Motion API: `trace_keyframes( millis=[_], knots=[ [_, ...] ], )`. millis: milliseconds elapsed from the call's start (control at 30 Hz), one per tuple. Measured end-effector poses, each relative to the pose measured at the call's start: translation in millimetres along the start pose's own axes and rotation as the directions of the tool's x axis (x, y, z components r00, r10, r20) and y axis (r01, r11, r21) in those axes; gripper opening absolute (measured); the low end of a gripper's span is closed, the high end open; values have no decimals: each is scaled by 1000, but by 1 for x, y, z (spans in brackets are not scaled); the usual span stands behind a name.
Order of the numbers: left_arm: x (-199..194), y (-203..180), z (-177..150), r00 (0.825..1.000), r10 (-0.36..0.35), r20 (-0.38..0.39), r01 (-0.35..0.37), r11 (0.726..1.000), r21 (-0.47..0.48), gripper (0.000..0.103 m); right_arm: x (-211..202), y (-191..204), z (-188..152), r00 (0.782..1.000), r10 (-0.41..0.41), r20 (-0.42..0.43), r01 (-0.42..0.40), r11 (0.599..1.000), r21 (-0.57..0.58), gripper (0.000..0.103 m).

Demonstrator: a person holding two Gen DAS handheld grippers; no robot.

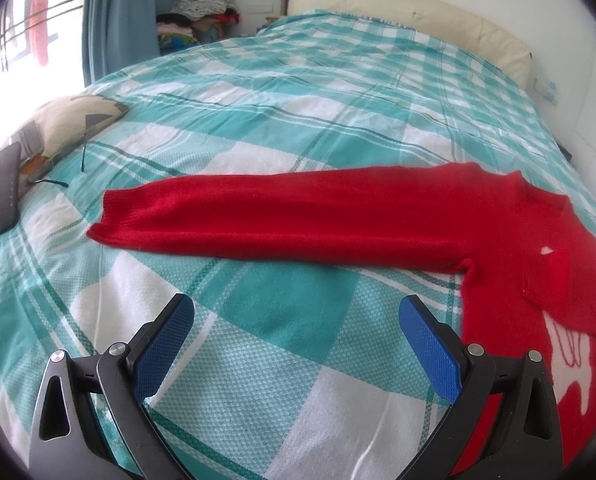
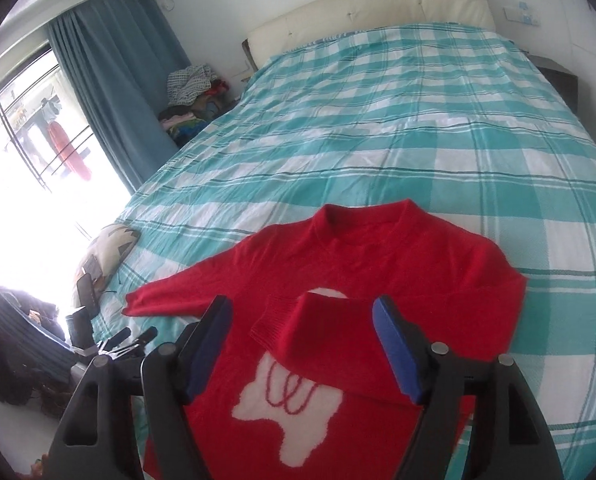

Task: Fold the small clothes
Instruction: 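Fold the held sleeve across the sweater body with the right gripper, release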

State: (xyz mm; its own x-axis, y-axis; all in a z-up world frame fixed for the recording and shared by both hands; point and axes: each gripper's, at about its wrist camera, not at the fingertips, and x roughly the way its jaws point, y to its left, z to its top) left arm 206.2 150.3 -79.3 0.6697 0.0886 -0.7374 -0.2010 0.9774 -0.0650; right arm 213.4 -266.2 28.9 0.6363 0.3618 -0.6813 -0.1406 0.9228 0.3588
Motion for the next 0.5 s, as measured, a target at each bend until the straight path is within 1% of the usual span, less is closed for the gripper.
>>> trace_keyframes(
  millis=[67, 133, 167, 233, 300, 367, 400, 467, 500],
  knots=[
    [0, -2, -1, 1000, -2, -2, 2, 1000, 6, 102, -8, -31, -23, 996, -87, -10, 87, 996, 16, 76],
    [1, -6, -3, 1000, -8, -3, 8, 1000, 16, 102, -9, -55, -49, 987, -154, -48, 155, 988, 17, 76],
    [1, -8, -4, 1000, -11, -3, 11, 1000, 23, 102, -9, -62, -61, 981, -182, -63, 182, 983, 6, 76],
    [0, -14, -5, 1000, -14, 1, 14, 999, 44, 102, -8, -62, -78, 976, -198, -84, 197, 980, -29, 76],
    [-1, -19, -6, 1000, -9, 9, 8, 997, 70, 102, -2, -46, -87, 977, -193, -90, 185, 978, -91, 75],
    [-1, -21, -7, 1000, -2, 12, 1, 996, 85, 102, 9, -13, -88, 980, -179, -85, 158, 965, -208, 74],
    [0, -21, -7, 1000, -3, 9, 2, 996, 85, 102, 16, 8, -88, 983, -161, -83, 132, 950, -282, 73],
    [0, -18, -6, 1000, -7, 3, 7, 997, 74, 102, 34, 51, -87, 991, -91, -98, 44, 916, -400, 71],
    [1, -17, -6, 1000, -10, 1, 10, 998, 65, 102, 45, 71, -87, 991, -65, -113, 9, 896, -444, 66]
  ],
)
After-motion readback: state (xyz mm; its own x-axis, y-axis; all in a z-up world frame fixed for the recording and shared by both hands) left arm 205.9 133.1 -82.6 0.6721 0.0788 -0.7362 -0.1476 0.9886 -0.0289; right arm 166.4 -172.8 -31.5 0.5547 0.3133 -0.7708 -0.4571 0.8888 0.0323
